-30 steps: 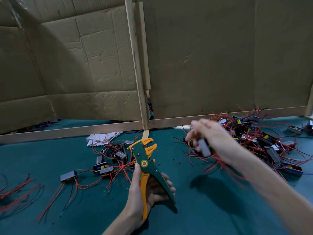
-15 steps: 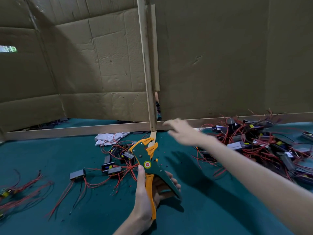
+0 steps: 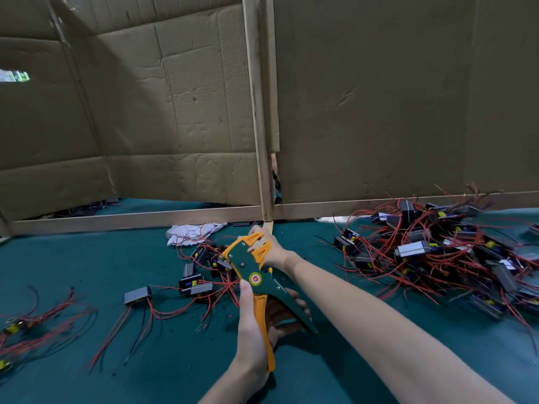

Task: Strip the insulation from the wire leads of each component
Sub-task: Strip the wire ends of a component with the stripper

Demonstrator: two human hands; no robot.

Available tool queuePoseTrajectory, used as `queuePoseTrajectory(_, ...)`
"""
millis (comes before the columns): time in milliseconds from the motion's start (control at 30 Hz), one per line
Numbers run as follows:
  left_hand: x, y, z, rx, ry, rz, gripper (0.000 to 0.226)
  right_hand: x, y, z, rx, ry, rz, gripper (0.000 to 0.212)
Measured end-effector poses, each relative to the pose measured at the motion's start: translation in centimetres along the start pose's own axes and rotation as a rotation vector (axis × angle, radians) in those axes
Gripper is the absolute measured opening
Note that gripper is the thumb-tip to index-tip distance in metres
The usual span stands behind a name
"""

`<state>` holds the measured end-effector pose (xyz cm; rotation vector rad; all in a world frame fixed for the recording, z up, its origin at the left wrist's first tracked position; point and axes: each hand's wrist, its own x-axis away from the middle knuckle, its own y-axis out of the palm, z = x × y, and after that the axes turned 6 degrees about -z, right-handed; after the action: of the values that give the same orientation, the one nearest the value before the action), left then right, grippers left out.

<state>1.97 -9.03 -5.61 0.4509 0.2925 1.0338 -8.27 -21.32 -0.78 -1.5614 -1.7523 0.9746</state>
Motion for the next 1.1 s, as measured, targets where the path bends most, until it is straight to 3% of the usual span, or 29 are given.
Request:
queuePoseTrajectory(100,0.2,0.4,0.5,-0.002,0.021,0.001,0.084,0.4,-1.0,0.4,-0.113,-0.024,0.257,0.011)
queuePoseTrajectory(167,0.2,0.4,0.6,0.004,0.029,0.002,0.083,1.8,-2.2,1.2,-0.206,-0.034,0.405,0.012)
queuePoseTrajectory(267,0.4,0.6,0.6,-0.015,0.051,0.011,0.084,5.9,-3.6,3.1,-0.261,-0.110,0.489,0.014)
queuePoseTrajectory(400,0.5,0.7,0.7,-0.054,0.056,0.009,0.083,12.1,-3.7,6.1,0.014,-0.149,0.435,0.017)
queuePoseTrajectory(600,0.8,0.6,0.7,-0.083,0.079,0.024,0.085,16.4,-3.7,8.2,0.344,-0.042,0.110,0.027)
queuePoseTrajectory(700,0.8,0.6,0.8,-0.080,0.092,0.031,0.084,16.5,-3.7,7.1,0.345,0.026,0.212,0.021)
queuePoseTrajectory(767,0.7,0.7,0.8,-0.073,0.090,0.028,0.084,16.4,-3.0,6.7,0.253,-0.027,0.330,0.018)
queuePoseTrajectory(933,0.8,0.9,0.7,-0.090,0.088,0.014,0.084,14.7,-1.4,6.6,0.356,-0.065,0.139,0.033)
queuePoseTrajectory(1000,0.8,0.9,0.7,-0.084,0.078,0.006,0.084,14.4,-1.0,6.6,0.425,-0.063,0.156,0.030)
queuePoseTrajectory(1100,0.8,0.8,0.8,-0.087,0.070,-0.003,0.084,14.7,-1.1,7.2,0.343,-0.058,0.242,0.023)
